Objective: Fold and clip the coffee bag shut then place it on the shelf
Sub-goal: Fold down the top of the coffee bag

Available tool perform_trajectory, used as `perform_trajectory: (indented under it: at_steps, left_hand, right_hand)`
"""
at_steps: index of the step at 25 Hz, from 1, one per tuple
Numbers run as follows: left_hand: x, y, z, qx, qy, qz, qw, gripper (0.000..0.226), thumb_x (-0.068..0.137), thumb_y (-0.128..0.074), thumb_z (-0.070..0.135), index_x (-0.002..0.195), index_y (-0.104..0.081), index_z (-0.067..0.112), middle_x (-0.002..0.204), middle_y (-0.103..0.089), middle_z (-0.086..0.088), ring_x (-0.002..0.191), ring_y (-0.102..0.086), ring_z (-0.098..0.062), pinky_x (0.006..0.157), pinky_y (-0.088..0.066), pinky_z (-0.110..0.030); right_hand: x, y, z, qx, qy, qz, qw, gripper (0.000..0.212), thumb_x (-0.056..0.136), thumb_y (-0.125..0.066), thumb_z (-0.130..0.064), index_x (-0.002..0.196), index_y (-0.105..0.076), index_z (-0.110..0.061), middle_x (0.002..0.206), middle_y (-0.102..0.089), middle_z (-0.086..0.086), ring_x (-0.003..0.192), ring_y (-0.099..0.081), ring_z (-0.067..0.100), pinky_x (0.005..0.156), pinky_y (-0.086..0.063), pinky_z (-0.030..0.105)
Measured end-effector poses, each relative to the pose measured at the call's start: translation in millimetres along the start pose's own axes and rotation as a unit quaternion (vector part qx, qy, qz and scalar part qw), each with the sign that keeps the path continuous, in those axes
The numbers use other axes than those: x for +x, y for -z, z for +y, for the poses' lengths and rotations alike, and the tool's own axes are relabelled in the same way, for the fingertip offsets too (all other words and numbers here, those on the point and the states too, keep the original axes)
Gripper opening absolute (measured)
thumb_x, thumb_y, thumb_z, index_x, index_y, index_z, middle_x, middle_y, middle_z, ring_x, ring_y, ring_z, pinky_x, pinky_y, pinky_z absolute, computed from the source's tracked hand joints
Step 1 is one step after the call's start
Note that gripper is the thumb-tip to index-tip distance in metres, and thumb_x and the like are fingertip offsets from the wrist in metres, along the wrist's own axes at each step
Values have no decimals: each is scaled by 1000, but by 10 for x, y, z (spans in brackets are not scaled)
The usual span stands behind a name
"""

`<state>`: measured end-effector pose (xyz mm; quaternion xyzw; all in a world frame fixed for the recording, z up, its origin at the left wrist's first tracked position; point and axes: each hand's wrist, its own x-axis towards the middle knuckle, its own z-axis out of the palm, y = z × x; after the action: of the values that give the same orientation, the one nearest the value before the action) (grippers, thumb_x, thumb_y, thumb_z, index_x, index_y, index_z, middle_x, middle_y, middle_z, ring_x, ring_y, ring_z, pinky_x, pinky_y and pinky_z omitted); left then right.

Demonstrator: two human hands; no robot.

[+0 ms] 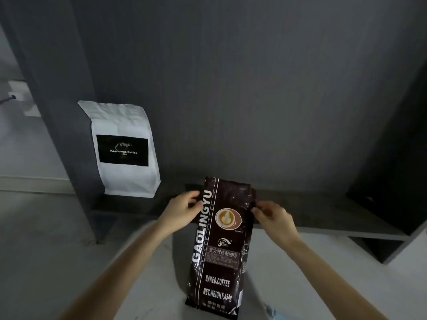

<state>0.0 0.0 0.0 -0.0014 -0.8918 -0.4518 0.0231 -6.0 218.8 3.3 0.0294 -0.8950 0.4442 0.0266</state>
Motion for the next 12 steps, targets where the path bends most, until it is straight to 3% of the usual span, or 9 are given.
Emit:
perform_trajectory:
  at_steps: [3,5,7,9,12]
  left_hand:
    - [-45,-70,-50,-6,-12,-13,1000,41,89,-47,16,129,-43,11,131,-54,-8,120,-50,-18,93,-35,-21]
    - [-93,-129,-95,-31,-14,-19,999,45,88,-49,16,132,-39,15,128,-55,-7,117,-53,-18,96,-37,-24]
    - [-149,-166,-127,-79,-22,-17,996,47,88,-50,13,131,-36,26,115,-60,-2,100,-60,-7,89,-44,-18]
    - [-229,-207,-144,-121,-27,4,992,44,87,-51,10,124,-39,31,106,-60,2,84,-61,3,75,-47,-7]
    - [-392,-224,-146,-168,-23,18,985,37,86,-53,12,122,-48,21,104,-60,4,81,-62,10,69,-44,0]
  right_hand:
    - [-19,-58,49,-10,0,-11,1000,23,87,-54,-20,105,-63,-8,101,-68,7,83,-53,10,71,-38,16]
    - [-54,-106,82,1,8,-10,1000,19,85,-57,-19,97,-67,-8,87,-64,1,73,-54,5,57,-38,3]
    - [-108,-135,111,33,5,3,999,16,82,-61,-17,90,-69,-6,82,-59,-5,67,-52,-2,55,-39,-4]
    - [-178,-189,155,59,-5,16,998,14,80,-64,-18,86,-69,-6,85,-58,-3,68,-52,-4,56,-41,-2]
    - [-315,-271,193,105,-22,34,994,13,78,-66,-20,85,-69,-10,89,-64,1,71,-55,-3,58,-44,2]
